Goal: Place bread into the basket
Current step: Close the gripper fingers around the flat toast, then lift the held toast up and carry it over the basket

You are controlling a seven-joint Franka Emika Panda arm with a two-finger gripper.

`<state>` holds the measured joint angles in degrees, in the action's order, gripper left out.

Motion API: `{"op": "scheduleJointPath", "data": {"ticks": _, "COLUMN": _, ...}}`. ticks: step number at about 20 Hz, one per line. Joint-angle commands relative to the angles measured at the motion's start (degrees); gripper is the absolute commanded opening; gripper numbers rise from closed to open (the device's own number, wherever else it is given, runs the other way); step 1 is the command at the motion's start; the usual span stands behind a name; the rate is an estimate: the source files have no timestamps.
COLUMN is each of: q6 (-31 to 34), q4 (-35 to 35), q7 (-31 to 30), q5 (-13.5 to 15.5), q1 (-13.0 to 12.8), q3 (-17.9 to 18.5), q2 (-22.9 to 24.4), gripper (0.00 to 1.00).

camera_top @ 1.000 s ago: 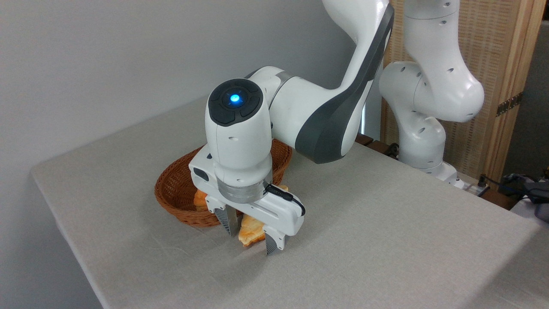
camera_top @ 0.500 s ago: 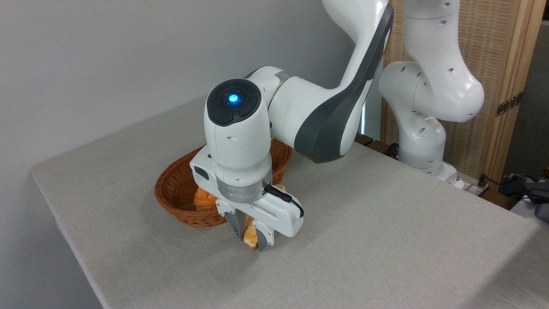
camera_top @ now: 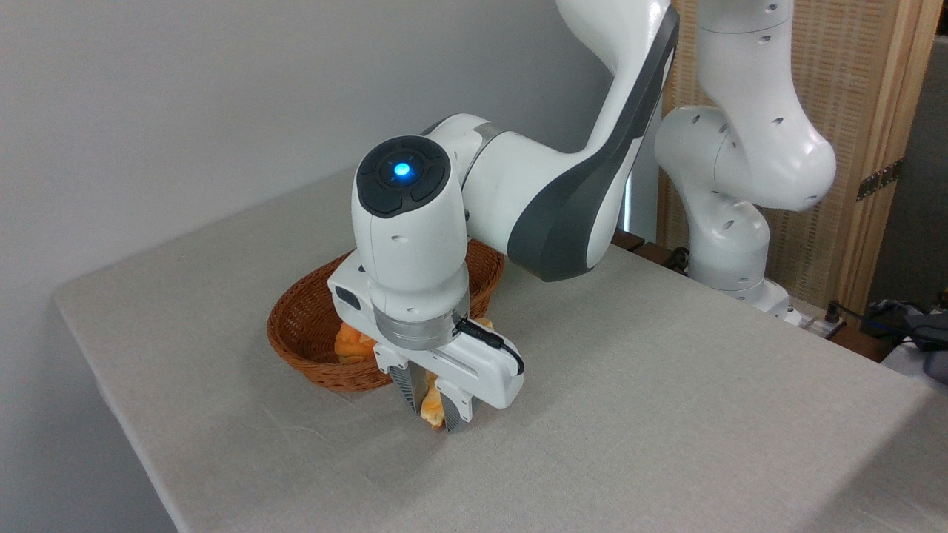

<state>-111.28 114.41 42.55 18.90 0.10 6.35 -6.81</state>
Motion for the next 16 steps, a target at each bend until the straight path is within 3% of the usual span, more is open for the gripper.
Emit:
{"op": "scheduleJointPath", "data": {"ticks": 1, "q6": 1.07, "q4": 0.2, "q7": 1.04, "q5": -0.53, "q1": -0.1, "q3": 0.16, "q2": 0.57, "gripper": 0.13}}
{"op": "scheduleJointPath", "data": {"ticks": 10, "q6": 3.6, "q4": -0.32, "q7": 3.06, "q5": -0.96, "q1": -0.1, "q3": 1.12, "q2": 2.49, "gripper": 0.15}}
{"op": "scheduleJointPath", "data": {"ticks": 13, "q6": 5.72, "q4": -1.55, "q7": 3.06, "q5": -6.22, "q1": -0.19, "q3": 1.04, "q2": 6.01, "gripper": 0.21}}
{"op": "scheduleJointPath", "data": {"ticks": 16, "q6": 9.31, "q4": -6.46, "q7": 3.41, "q5": -6.77, "q1": -0.19, "q3": 1.48, "q2": 8.38, "gripper": 0.2}}
